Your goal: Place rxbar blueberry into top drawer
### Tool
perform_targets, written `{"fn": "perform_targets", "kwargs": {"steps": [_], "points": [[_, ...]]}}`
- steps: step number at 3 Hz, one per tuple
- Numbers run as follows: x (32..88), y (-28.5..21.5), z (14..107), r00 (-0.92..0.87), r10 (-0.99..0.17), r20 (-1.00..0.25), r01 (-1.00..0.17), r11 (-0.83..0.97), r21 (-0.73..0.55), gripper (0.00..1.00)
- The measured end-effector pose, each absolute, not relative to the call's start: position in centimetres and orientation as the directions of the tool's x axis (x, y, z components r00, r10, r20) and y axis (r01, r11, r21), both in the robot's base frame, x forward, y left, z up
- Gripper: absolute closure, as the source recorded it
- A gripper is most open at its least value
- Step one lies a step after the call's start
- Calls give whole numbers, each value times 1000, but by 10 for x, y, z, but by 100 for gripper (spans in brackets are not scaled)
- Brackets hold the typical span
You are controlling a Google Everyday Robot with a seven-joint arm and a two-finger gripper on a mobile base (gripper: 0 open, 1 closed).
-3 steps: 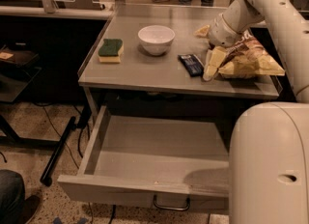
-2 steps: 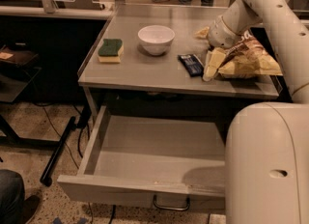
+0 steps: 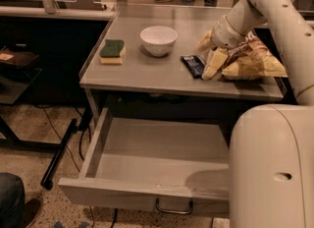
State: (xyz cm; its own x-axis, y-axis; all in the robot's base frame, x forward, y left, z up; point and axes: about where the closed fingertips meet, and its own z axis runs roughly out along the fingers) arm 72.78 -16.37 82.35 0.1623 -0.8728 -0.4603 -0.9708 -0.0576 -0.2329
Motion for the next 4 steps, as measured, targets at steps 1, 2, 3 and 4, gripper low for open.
{"fn": "perform_targets", "kwargs": {"steps": [1,2,3,4], "points": [[728,-164,823,162,-873,-460,-971,-58,-233,68],[728,-164,823,162,-873,-460,-971,-58,-233,92],[728,-164,825,162,-873,-460,-971,-58,-233,100],[727,-164,829,162,-873,-460,-971,-57,-233,100]]}}
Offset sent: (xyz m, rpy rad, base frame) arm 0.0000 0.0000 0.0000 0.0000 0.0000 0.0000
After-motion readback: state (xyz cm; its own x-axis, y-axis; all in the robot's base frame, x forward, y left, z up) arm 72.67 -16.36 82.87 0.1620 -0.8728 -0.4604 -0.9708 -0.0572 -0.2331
